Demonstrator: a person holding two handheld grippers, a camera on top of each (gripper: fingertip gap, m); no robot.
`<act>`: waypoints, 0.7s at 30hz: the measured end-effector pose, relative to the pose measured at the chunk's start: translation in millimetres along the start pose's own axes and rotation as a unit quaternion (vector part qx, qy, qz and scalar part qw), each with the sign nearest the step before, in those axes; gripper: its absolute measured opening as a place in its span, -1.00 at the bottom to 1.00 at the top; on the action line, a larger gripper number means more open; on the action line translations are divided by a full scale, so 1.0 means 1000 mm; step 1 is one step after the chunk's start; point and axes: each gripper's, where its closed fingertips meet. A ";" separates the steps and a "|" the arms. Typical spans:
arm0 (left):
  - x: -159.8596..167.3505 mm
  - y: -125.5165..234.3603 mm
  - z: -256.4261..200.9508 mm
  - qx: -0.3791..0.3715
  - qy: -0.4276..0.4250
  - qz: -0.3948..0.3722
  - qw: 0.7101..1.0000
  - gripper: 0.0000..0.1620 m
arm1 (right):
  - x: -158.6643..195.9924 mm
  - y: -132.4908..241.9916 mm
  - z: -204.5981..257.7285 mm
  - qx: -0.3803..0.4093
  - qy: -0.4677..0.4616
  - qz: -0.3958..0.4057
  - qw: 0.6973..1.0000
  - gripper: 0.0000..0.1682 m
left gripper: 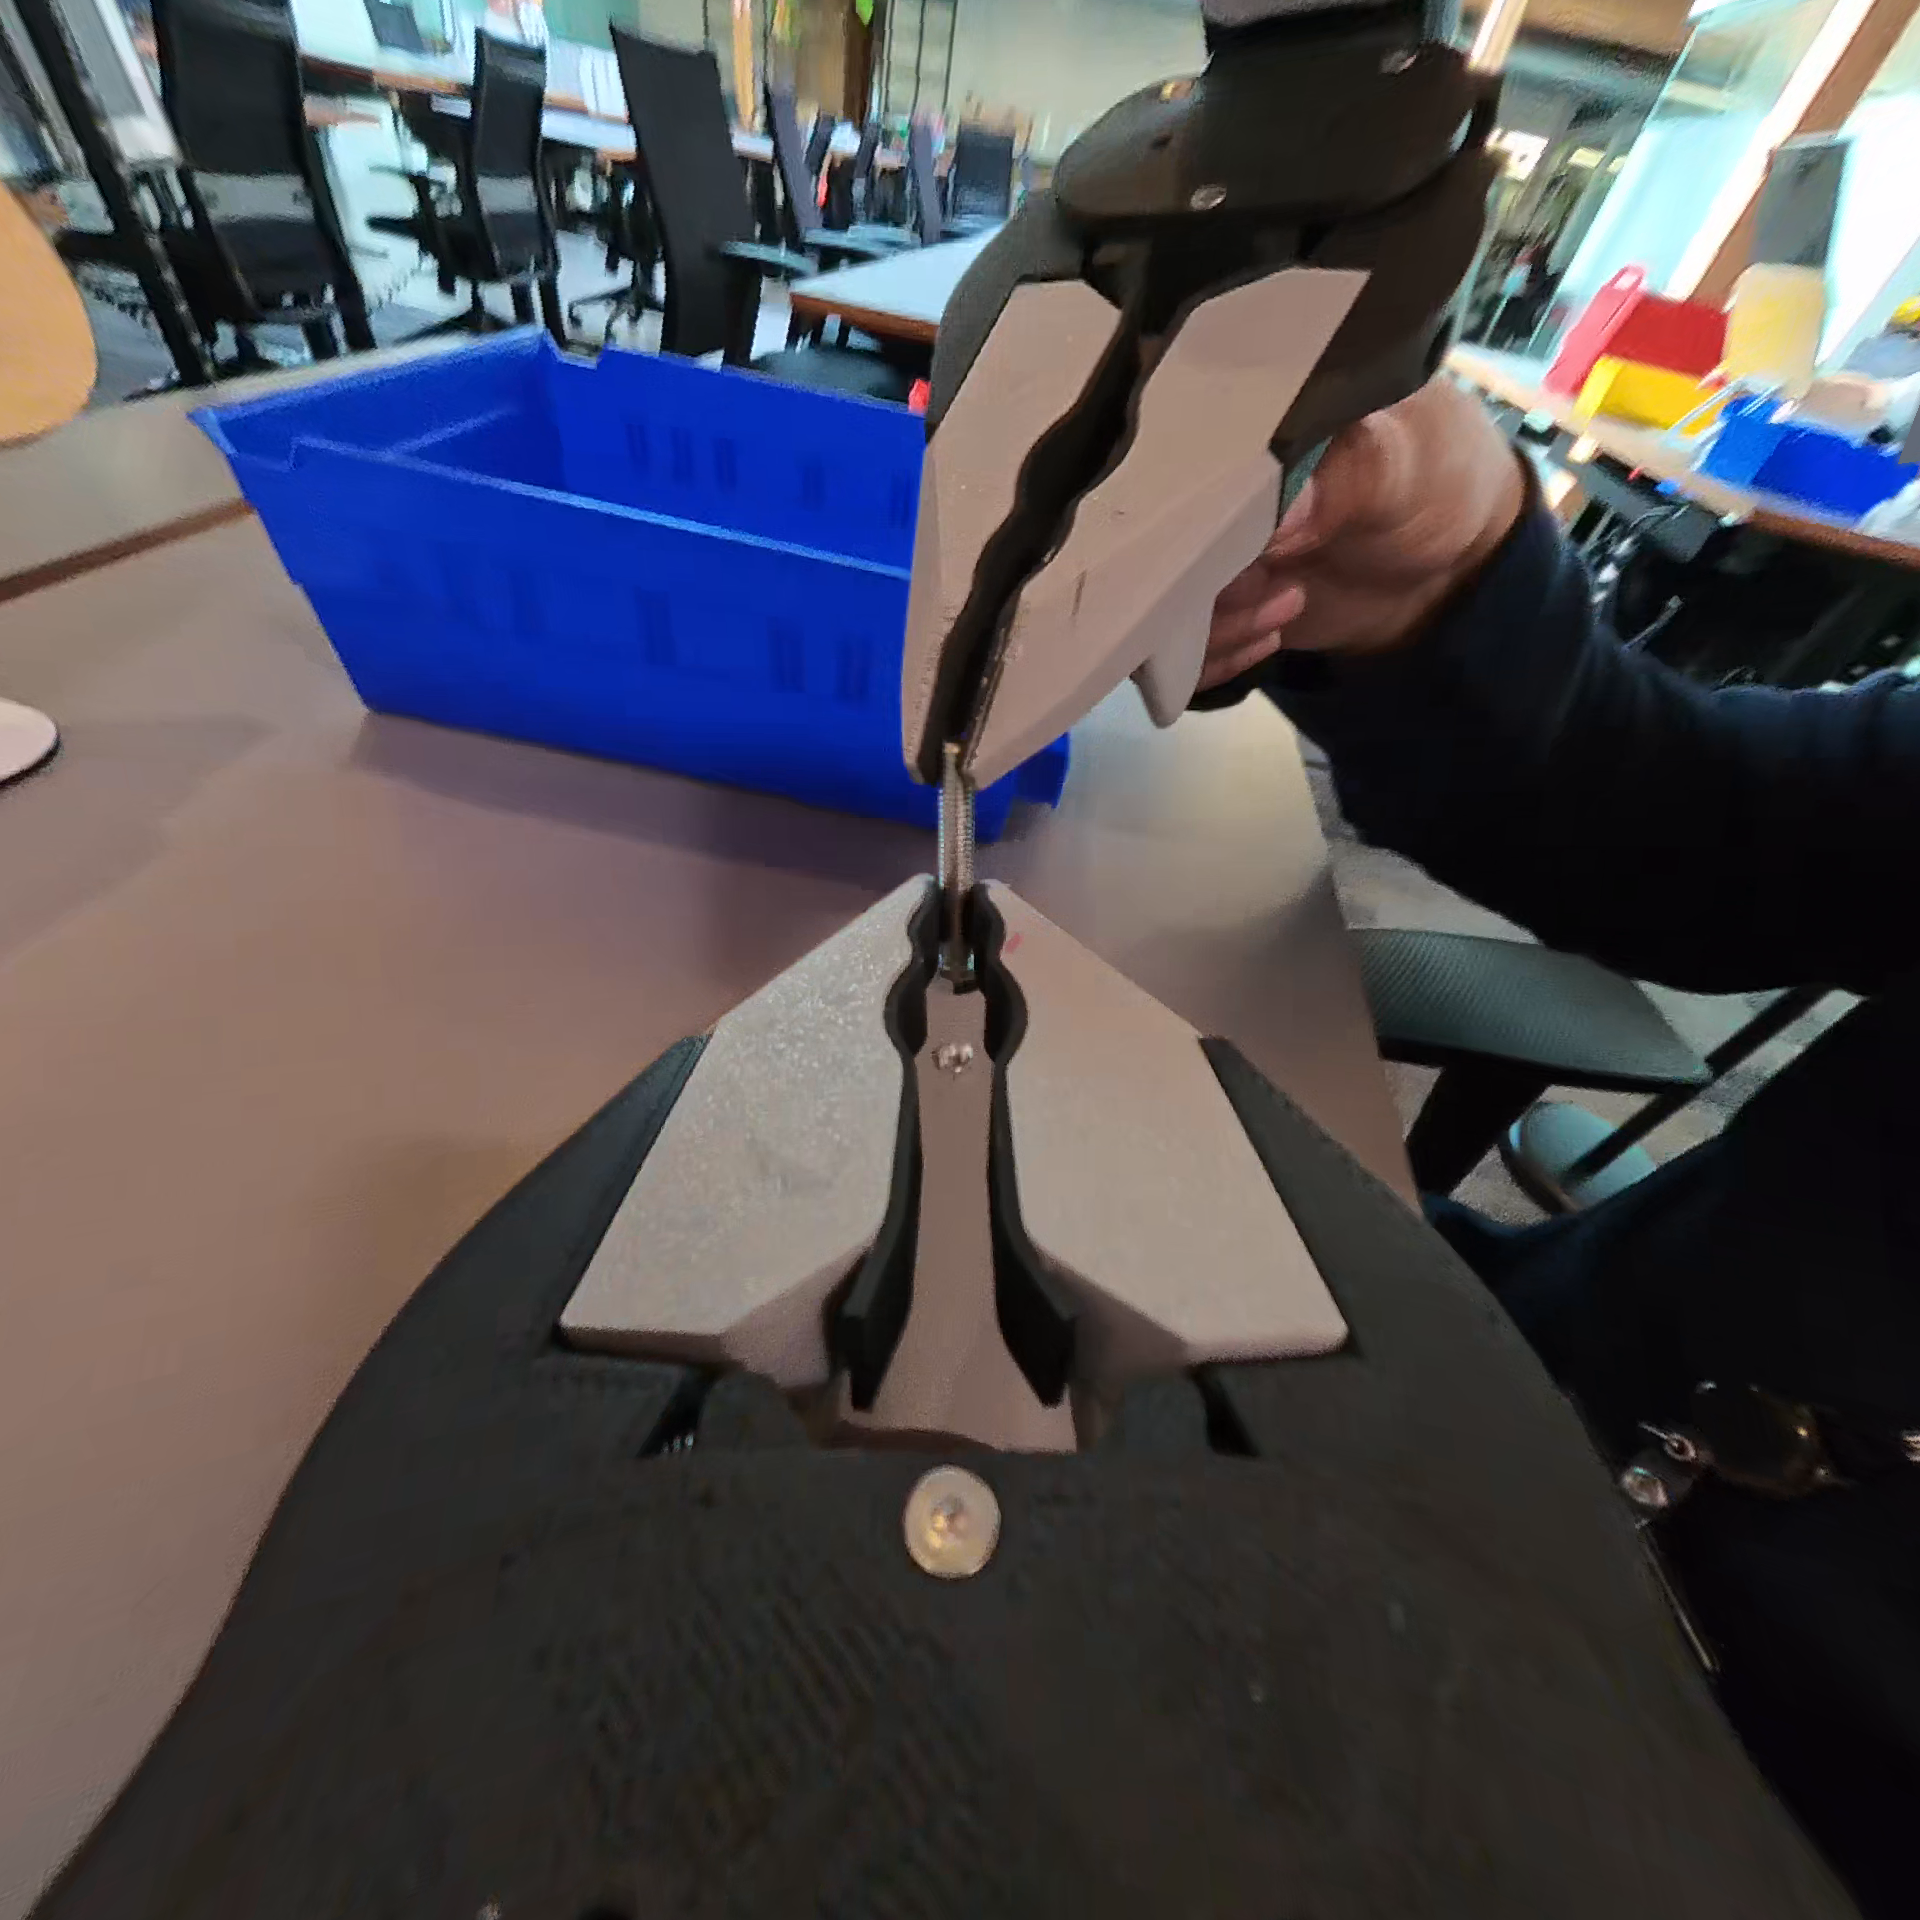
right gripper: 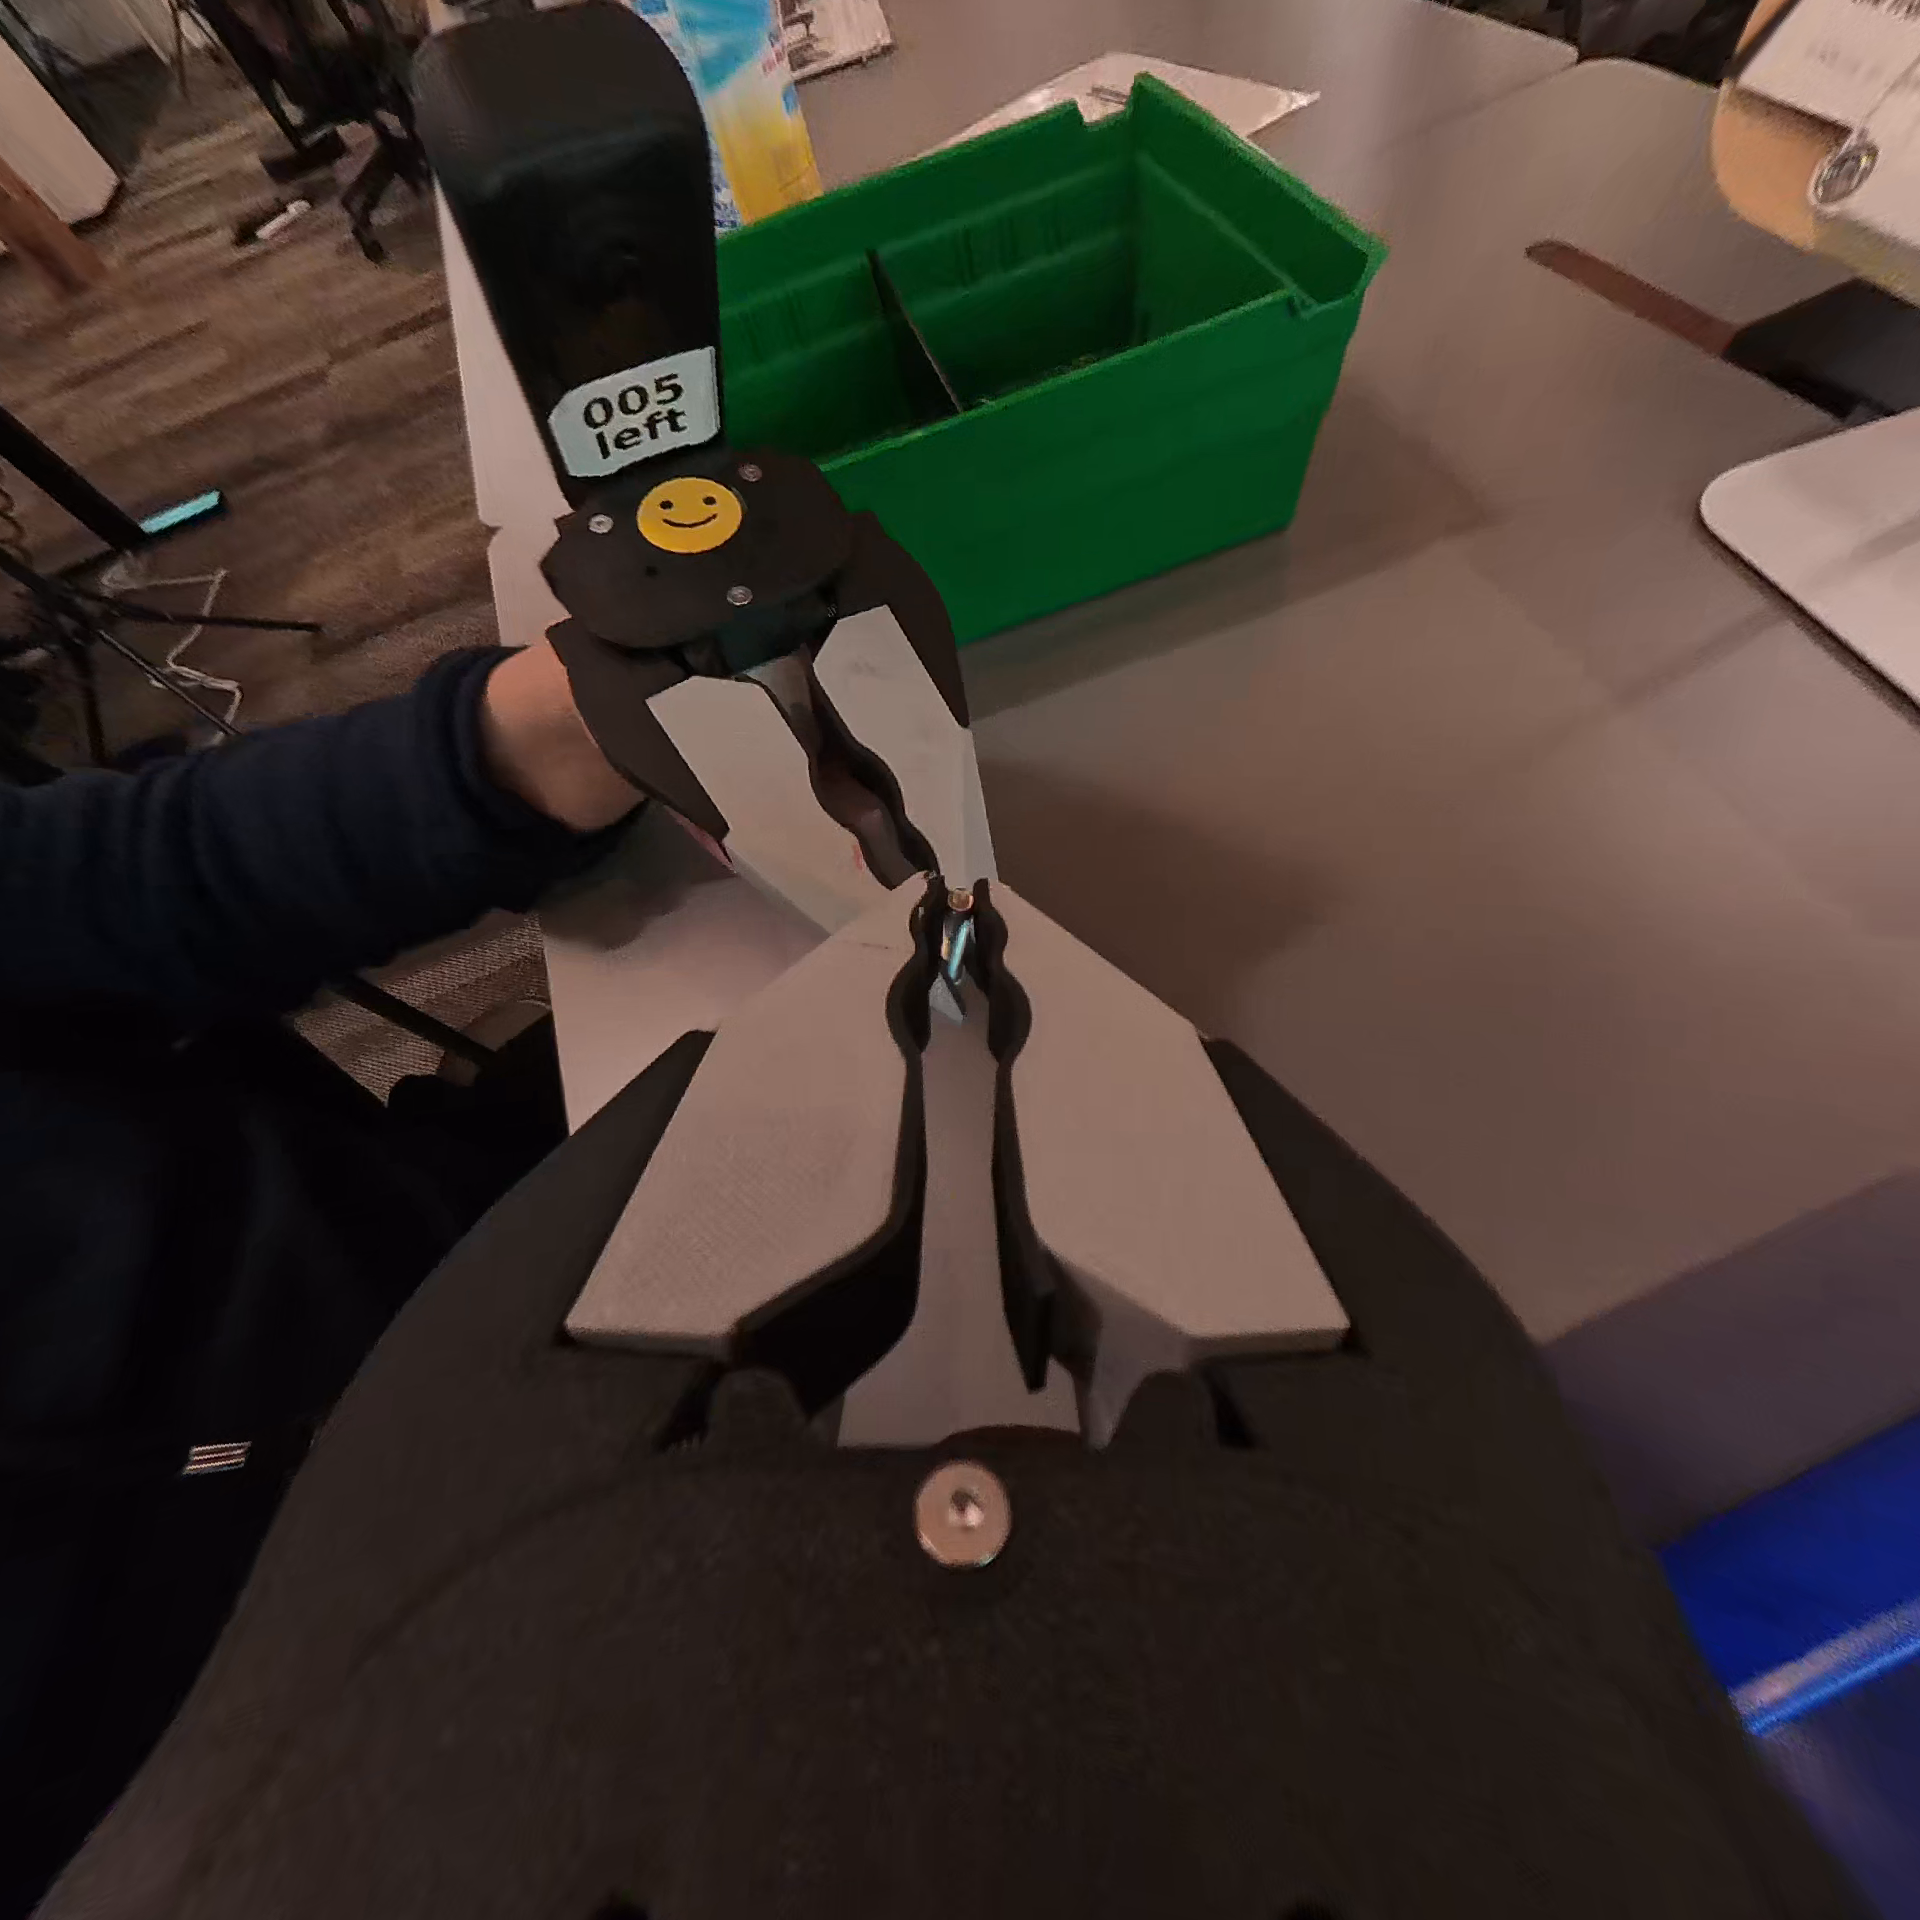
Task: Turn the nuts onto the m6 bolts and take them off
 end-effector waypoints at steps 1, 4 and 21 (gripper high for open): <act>-0.003 0.002 -0.002 0.006 -0.002 -0.009 1.000 -0.96 | -0.002 0.001 0.002 0.001 0.006 0.003 1.000 -0.98; -0.005 0.003 -0.005 0.008 -0.007 -0.017 1.000 -0.96 | -0.004 0.001 0.005 0.006 0.017 0.017 1.000 -0.98; -0.005 0.003 -0.002 -0.003 -0.013 -0.015 1.000 -0.96 | -0.007 -0.004 0.006 0.001 0.018 0.039 0.999 -0.97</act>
Point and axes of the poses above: each gripper's, where its closed fingertips meet, y back along the fingers, x out of its underside, z = x × y across the jaws, and after that the axes turned 5 degrees about z, right-handed
